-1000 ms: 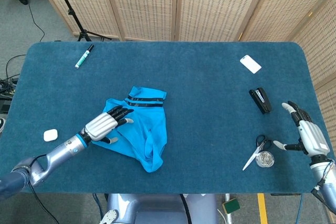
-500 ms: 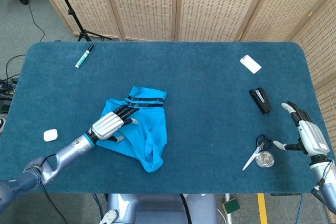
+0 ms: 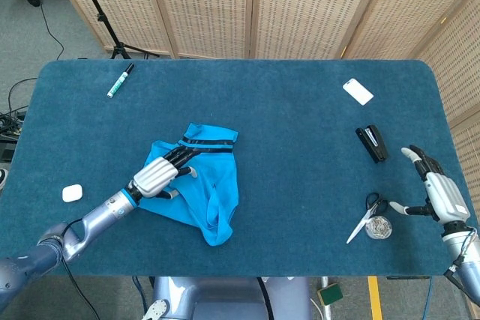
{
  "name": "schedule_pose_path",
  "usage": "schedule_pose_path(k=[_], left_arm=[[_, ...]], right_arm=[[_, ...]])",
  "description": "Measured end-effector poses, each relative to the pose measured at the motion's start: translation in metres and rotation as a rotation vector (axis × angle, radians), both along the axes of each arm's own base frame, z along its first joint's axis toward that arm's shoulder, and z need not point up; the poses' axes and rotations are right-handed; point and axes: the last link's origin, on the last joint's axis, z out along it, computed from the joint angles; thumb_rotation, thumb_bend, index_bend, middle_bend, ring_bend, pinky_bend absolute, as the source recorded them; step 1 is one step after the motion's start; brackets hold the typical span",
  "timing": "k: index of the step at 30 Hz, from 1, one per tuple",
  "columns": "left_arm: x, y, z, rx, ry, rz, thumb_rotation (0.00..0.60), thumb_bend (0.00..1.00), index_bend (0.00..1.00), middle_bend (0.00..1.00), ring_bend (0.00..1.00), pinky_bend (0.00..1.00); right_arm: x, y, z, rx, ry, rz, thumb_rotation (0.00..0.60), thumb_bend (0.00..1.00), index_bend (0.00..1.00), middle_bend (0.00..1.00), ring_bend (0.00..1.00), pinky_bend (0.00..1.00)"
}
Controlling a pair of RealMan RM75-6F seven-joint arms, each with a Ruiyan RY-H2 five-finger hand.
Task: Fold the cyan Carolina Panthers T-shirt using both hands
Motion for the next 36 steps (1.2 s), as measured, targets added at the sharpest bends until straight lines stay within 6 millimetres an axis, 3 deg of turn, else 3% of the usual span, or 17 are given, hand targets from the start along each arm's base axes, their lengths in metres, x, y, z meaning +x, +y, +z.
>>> schedule_pose_path(k=[10,21,36], left_arm=[[0.003,0.003,-0.003,0.005,-0.002,0.004,0.600,0.48,0.54,0.00,0.00,0.00],[0.020,0.013,0.001,0.058,-0.006,-0.052,0.600,0.49,0.68,0.00,0.00,0.00],[0.084,0.030,-0.009,0.173,0.028,-0.219,0.600,0.48,0.70,0.00,0.00,0.00]], right_arm=[[0.000,0.000,0.001,0.000,-0.002,-0.001,0.600,0.00,0.00,0.00,0.00,0.00],[0.000,0.000,0.002,-0.005,-0.008,0.001,0.600,0.00,0.00,0.00,0.00,0.00],[0.002,0.002,0.006,-0.012,-0.025,0.008,0.600,0.00,0.00,0.00,0.00,0.00]])
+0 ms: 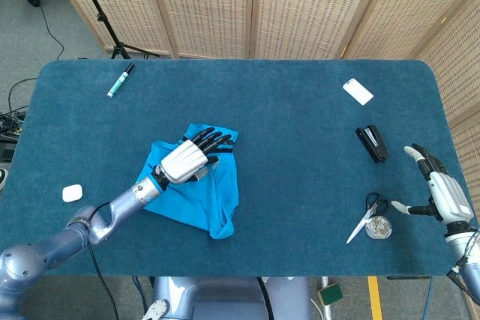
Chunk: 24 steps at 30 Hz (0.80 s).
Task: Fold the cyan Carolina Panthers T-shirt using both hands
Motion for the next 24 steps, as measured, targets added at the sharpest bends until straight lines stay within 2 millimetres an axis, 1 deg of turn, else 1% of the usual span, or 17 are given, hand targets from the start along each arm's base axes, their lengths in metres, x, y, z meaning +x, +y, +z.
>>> schedule_pose_path(k=[4,7,16,22,23,24], left_arm=[[0.019,0.001,-0.008,0.026,0.018,-0.051,0.600,0.48,0.71,0.00,0.00,0.00],[0.028,0.001,-0.012,0.036,0.028,-0.071,0.600,0.47,0.71,0.00,0.00,0.00],[0.042,0.009,-0.031,0.074,0.108,-0.104,0.600,0.45,0.71,0.00,0.00,0.00],[0.047,0.012,-0.042,0.081,0.149,-0.105,0.600,0.43,0.71,0.00,0.00,0.00],[0.048,0.013,-0.044,0.082,0.154,-0.104,0.600,0.41,0.69,0.00,0.00,0.00],[0.049,0.013,-0.046,0.082,0.159,-0.102,0.600,0.39,0.65,0.00,0.00,0.00]], right_arm=[[0.000,0.000,0.001,-0.002,-0.005,0.002,0.600,0.00,0.00,0.00,0.00,0.00],[0.001,0.001,0.002,-0.004,-0.009,0.004,0.600,0.00,0.00,0.00,0.00,0.00],[0.000,0.001,0.004,-0.004,-0.015,0.004,0.600,0.00,0.00,0.00,0.00,0.00],[0.000,0.000,0.003,0.000,-0.013,0.002,0.600,0.00,0.00,0.00,0.00,0.00],[0.000,0.000,0.002,0.001,-0.013,0.002,0.600,0.00,0.00,0.00,0.00,0.00],[-0.001,0.000,0.002,0.001,-0.013,0.001,0.600,0.00,0.00,0.00,0.00,0.00]])
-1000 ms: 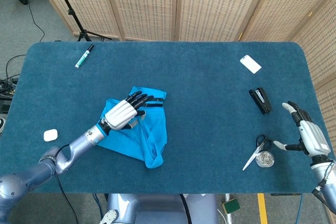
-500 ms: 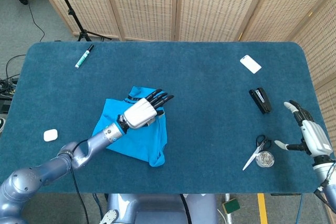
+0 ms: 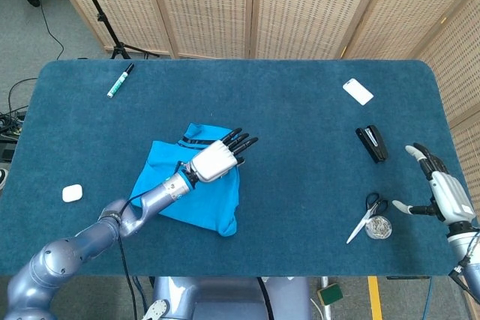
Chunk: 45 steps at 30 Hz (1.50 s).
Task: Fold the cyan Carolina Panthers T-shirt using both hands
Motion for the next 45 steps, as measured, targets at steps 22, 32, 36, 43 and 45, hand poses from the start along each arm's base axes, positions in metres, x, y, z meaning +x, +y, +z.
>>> schedule_pose_path(k=[22,32,36,43,45], left_arm=[[0.021,0.011,-0.008,-0.016,-0.158,0.158,0.600,0.09,0.00,0.00,0.00,0.00],[0.007,0.009,0.053,-0.010,-0.306,0.199,0.600,0.00,0.00,0.00,0.00,0.00],[-0.013,-0.004,0.089,-0.008,-0.351,0.258,0.600,0.00,0.00,0.00,0.00,0.00],[-0.107,-0.056,0.185,0.133,-0.391,0.493,0.600,0.00,0.00,0.00,0.00,0.00],[-0.134,-0.073,0.203,0.185,-0.395,0.561,0.600,0.00,0.00,0.00,0.00,0.00]], right_arm=[[-0.001,-0.001,-0.001,0.011,-0.005,-0.002,0.600,0.00,0.00,0.00,0.00,0.00],[0.003,0.002,0.000,0.000,0.001,0.022,0.600,0.00,0.00,0.00,0.00,0.00],[0.004,0.003,0.001,-0.016,0.030,0.037,0.600,0.00,0.00,0.00,0.00,0.00],[0.003,0.003,0.003,-0.084,0.141,0.059,0.600,0.00,0.00,0.00,0.00,0.00],[0.003,0.003,0.003,-0.113,0.179,0.060,0.600,0.00,0.00,0.00,0.00,0.00]])
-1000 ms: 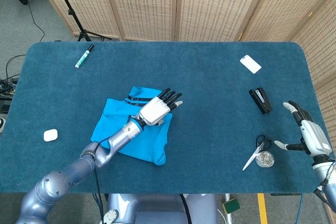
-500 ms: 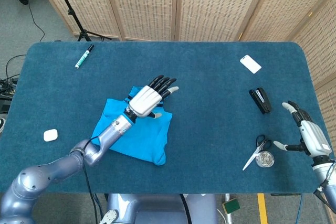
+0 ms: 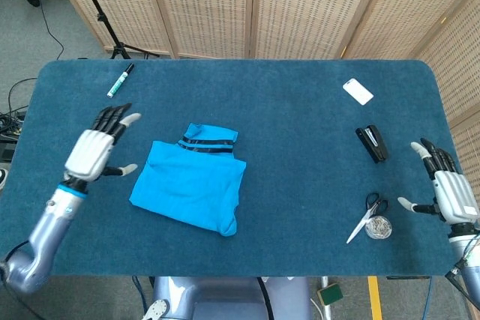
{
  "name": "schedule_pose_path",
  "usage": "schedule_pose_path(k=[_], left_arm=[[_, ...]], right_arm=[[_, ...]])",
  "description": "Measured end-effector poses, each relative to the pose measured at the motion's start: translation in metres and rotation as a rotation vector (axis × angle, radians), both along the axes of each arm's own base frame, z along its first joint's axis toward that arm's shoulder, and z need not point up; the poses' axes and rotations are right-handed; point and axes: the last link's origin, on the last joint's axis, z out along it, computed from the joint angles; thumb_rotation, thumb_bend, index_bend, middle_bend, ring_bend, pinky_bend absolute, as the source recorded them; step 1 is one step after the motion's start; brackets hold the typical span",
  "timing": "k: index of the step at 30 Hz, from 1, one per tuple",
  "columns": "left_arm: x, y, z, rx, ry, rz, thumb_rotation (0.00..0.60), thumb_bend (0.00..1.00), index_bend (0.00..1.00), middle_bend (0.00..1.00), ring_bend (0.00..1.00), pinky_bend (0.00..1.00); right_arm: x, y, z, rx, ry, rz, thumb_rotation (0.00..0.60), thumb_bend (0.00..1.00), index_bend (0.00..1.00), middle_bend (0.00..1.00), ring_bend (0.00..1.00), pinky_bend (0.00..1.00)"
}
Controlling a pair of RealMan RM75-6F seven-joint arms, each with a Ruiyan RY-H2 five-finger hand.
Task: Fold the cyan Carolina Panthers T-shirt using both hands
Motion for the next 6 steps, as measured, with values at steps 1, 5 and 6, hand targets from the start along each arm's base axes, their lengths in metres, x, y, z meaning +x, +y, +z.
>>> schedule_pose_path(k=[1,5,6], left_arm=[[-0.017,-0.011,0.010,0.024,-0.002,0.046,0.600,0.00,0.00,0.00,0.00,0.00],[-0.060,-0.049,0.033,0.087,-0.026,0.166,0.600,0.00,0.00,0.00,0.00,0.00],[-0.068,-0.056,0.038,0.100,-0.029,0.188,0.600,0.00,0.00,0.00,0.00,0.00]], right_arm=[[0.000,0.000,0.000,-0.014,0.014,0.000,0.600,0.00,0.00,0.00,0.00,0.00],[-0.001,0.000,0.000,-0.070,0.056,-0.005,0.600,0.00,0.00,0.00,0.00,0.00],[-0.001,0.001,0.000,-0.081,0.061,-0.008,0.600,0.00,0.00,0.00,0.00,0.00]])
